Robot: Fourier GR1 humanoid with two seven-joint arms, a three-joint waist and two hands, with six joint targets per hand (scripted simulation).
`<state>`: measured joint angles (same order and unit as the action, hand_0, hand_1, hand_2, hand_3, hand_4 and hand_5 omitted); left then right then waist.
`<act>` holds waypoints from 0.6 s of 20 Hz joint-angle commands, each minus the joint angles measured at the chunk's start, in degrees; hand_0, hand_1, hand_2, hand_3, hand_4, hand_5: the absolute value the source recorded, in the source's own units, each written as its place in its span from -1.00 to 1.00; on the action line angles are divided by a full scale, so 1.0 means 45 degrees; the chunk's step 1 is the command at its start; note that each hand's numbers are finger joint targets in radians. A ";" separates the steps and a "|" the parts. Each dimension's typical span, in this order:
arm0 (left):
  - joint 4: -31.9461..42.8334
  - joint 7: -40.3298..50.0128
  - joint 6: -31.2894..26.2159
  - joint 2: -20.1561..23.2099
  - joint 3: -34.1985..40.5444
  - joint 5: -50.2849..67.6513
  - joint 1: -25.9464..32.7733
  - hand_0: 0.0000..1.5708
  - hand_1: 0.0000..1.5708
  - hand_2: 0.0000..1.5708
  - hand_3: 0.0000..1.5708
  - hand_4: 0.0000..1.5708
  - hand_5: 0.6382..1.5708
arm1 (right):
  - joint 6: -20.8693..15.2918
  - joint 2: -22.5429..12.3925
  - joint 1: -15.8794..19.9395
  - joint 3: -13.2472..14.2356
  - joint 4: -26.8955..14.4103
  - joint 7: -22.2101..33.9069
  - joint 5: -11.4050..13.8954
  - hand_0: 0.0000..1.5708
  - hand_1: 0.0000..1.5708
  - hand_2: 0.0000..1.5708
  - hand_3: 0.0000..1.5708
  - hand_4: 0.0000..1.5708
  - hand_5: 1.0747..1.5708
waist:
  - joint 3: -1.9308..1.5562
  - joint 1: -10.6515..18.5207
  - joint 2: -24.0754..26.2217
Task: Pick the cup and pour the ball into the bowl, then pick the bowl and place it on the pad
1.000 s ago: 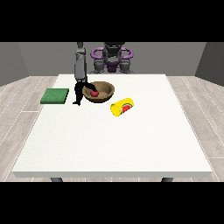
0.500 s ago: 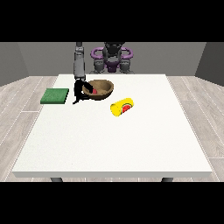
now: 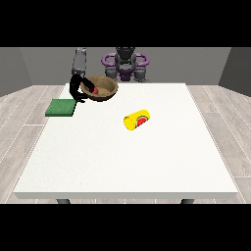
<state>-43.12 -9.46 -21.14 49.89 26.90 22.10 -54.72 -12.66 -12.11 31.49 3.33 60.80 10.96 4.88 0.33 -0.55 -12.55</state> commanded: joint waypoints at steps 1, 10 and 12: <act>0.0570 -0.0843 -0.0538 0.0611 0.0390 0.0009 0.0633 -1.00 -1.00 -1.00 -1.00 -1.00 0.94 | 0.0462 -0.0611 0.0681 0.0280 0.0224 0.1325 -0.0174 1.00 1.00 1.00 1.00 0.59 0.62 | -0.0062 -0.0272 -0.0138; 0.0040 -0.0167 -0.0091 0.1172 0.0461 0.0360 -0.0348 -1.00 -1.00 -1.00 -1.00 -1.00 0.93 | 0.2032 -0.2617 0.1336 0.1388 -0.1406 -0.0785 -0.0416 1.00 1.00 1.00 1.00 0.65 0.77 | -0.0087 -0.0475 -0.1527; -0.0196 -0.0372 0.0308 0.1085 0.0251 0.0054 -0.0207 -1.00 -1.00 -1.00 -1.00 -1.00 0.93 | 0.2059 -0.2336 0.1438 0.1388 -0.1634 -0.1046 -0.0493 1.00 1.00 1.00 1.00 0.65 0.77 | -0.0084 -0.0470 -0.1528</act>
<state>-42.88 -11.54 -21.50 53.89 28.48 22.88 -54.41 -5.25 -21.39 36.40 8.06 55.70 9.70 3.59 -0.01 -2.08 -17.40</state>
